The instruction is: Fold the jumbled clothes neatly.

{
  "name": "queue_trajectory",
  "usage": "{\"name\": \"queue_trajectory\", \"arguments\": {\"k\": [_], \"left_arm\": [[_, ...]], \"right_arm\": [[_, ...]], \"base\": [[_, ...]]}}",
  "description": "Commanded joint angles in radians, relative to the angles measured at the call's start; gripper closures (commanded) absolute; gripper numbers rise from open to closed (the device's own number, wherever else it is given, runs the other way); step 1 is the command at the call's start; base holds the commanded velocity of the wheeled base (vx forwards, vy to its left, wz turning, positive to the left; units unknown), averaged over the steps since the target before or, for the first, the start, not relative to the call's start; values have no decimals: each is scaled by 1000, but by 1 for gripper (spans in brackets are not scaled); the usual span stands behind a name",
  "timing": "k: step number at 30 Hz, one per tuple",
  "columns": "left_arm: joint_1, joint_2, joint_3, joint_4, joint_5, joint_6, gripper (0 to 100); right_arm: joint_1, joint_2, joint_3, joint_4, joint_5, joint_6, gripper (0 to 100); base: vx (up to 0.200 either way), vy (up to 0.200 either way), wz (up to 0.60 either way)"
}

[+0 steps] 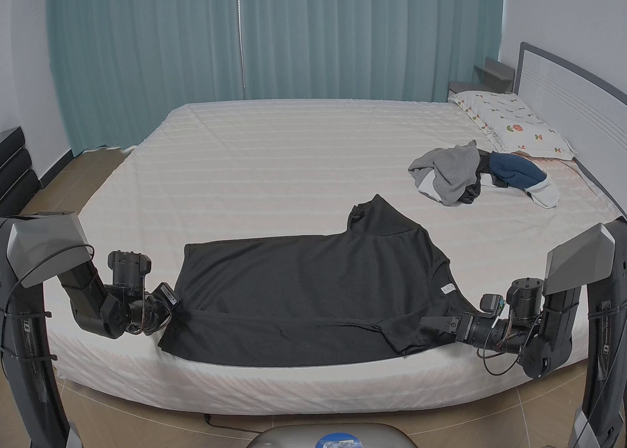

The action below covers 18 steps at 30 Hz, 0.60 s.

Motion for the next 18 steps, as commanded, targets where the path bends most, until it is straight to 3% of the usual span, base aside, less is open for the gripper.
{"name": "queue_trajectory", "arguments": {"k": [1, 13, 14, 18], "left_arm": [[0, -1, -1, 0, 0, -2, 100], [0, -1, 1, 0, 0, -2, 100], [0, -1, -1, 0, 0, -2, 100], [0, -1, 1, 0, 0, -2, 100]], "right_arm": [[12, 33, -7, -15, -6, -18, 0], [-11, 30, -1, -15, -5, -23, 0], [-16, 28, -1, -15, -3, -21, 100], [-22, 25, 2, -15, 0, -20, 100]], "base": [[0, 0, 0], [0, 0, 0], [0, 0, 0], [0, 0, 0]]}}
